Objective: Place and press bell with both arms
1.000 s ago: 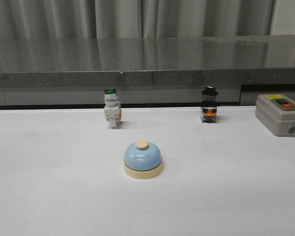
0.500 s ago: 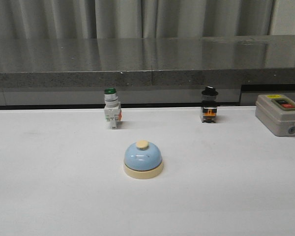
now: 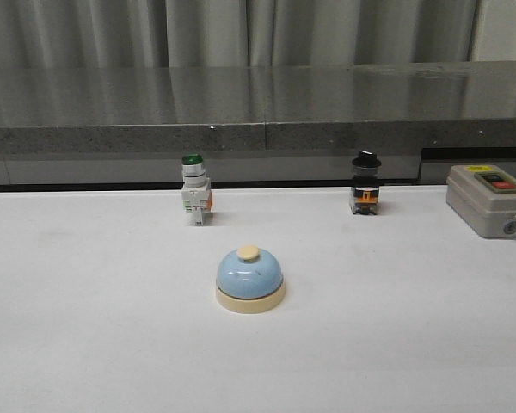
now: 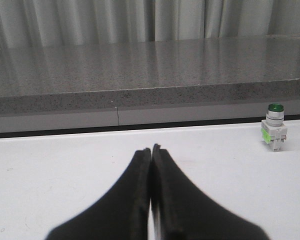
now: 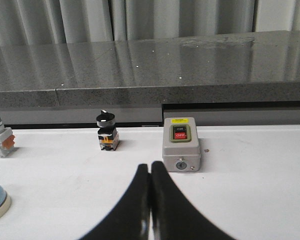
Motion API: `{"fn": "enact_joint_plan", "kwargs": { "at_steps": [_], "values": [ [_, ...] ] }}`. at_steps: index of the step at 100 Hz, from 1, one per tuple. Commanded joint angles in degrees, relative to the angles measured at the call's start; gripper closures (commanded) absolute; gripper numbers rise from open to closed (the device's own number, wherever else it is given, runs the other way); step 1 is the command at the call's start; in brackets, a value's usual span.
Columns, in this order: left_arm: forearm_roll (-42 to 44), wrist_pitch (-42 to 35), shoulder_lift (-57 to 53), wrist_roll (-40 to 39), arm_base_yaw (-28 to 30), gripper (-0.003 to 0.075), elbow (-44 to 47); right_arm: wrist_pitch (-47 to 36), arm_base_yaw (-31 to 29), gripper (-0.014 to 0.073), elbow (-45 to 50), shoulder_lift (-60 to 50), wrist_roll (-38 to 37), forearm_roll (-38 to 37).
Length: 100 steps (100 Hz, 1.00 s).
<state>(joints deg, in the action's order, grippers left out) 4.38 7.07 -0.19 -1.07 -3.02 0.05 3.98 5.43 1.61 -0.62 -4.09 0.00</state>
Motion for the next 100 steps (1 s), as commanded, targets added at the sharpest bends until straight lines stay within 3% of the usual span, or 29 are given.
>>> {"fn": "enact_joint_plan", "kwargs": {
  "at_steps": [1,54,79,100],
  "values": [
    [-0.33,-5.08,-1.78,-0.45,0.19,0.074,2.34,-4.99,-0.33,0.0654,-0.88,-1.08,0.09,0.0],
    [-0.33,-5.08,-1.78,-0.45,0.19,0.0739,2.34,-5.61,-0.33,0.0654,-0.88,-1.08,0.09,0.0],
    [-0.33,-5.08,-1.78,-0.45,0.19,0.074,2.34,-16.24,-0.33,0.0654,-1.27,-1.08,-1.02,0.46],
    [-0.33,-5.08,-1.78,-0.45,0.19,0.074,2.34,-6.4,-0.07,0.0654,-8.17,3.43,-2.25,0.46]
  ]
}}
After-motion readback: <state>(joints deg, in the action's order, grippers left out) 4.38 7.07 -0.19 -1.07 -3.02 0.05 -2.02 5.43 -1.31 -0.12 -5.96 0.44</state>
